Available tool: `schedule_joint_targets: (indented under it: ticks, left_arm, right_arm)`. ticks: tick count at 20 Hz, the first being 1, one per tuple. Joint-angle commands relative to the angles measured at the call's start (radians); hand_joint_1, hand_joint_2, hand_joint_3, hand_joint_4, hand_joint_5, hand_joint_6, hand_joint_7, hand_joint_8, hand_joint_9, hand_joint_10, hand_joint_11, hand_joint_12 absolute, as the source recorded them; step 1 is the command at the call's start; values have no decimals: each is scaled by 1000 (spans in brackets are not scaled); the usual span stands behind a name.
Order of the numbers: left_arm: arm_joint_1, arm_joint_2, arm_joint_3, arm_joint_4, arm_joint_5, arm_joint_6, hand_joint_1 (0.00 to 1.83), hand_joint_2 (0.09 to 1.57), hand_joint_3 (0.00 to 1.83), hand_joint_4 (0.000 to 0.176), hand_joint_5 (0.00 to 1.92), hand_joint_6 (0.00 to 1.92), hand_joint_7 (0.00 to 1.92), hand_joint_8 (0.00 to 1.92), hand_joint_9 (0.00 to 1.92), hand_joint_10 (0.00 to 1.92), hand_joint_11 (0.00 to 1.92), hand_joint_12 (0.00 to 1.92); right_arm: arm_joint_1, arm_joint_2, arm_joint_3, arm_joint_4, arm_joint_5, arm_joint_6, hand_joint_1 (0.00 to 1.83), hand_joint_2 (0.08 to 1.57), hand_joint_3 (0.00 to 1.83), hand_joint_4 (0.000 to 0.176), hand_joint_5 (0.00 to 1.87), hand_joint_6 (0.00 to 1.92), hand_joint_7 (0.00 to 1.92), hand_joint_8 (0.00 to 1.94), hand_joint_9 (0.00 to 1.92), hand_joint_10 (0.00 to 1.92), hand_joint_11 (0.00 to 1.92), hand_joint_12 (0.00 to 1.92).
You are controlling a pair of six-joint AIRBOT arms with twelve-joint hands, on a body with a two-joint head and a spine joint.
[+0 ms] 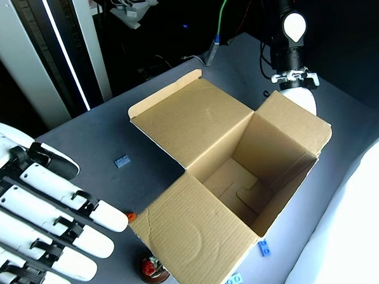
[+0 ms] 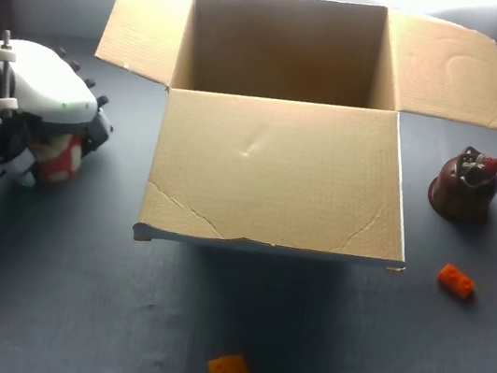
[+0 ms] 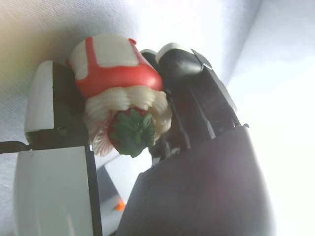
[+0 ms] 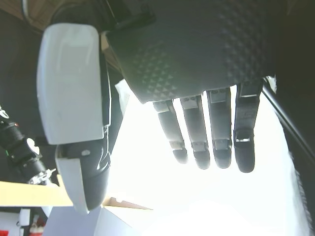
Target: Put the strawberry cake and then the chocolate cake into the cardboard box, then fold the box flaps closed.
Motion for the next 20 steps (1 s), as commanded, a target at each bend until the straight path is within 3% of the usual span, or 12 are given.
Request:
schedule_joint_targets:
  ticks: [1, 7, 8, 9, 17, 20]
  left_arm:
    - [-19, 19, -6, -7, 12, 8, 1307, 1263, 12, 0, 651, 1554, 676, 1413, 675, 1629, 627, 1921]
    - [-51, 42, -32, 27, -36, 8, 1308, 1241, 51, 0, 656, 1546, 686, 1401, 676, 1631, 640, 1921]
    - [-59, 48, -36, 31, -37, 8, 1310, 1164, 208, 0, 667, 1545, 683, 1412, 688, 1631, 636, 1921]
    - [-67, 52, -38, 33, -39, 8, 1327, 1016, 486, 0, 702, 1592, 718, 1398, 717, 1631, 651, 1921]
    - [-157, 87, -41, 74, -58, 5, 1318, 1058, 417, 0, 691, 1563, 690, 1437, 702, 1629, 612, 1921]
    - [-180, 97, -43, 108, -61, -20, 1321, 1048, 433, 0, 687, 1586, 700, 1409, 712, 1622, 614, 1921]
  right_arm:
    - [14, 15, 2, -12, 117, 1, 563, 1037, 0, 0, 54, 3, 139, 3, 156, 2, 0, 695]
    - [14, 15, 2, -12, 118, 0, 574, 1028, 0, 0, 70, 6, 158, 3, 173, 7, 0, 696]
    - [14, 15, 2, -12, 119, 0, 587, 1030, 0, 0, 71, 5, 158, 2, 168, 4, 0, 686]
    - [14, 15, 2, -12, 119, 0, 571, 1040, 2, 0, 77, 6, 155, 1, 170, 5, 0, 718]
    - [14, 15, 2, -12, 120, -2, 557, 1034, 0, 0, 58, 0, 146, 1, 153, 0, 0, 611]
    - [14, 15, 2, -12, 120, -2, 575, 1036, 1, 0, 68, 3, 155, 1, 162, 4, 0, 659]
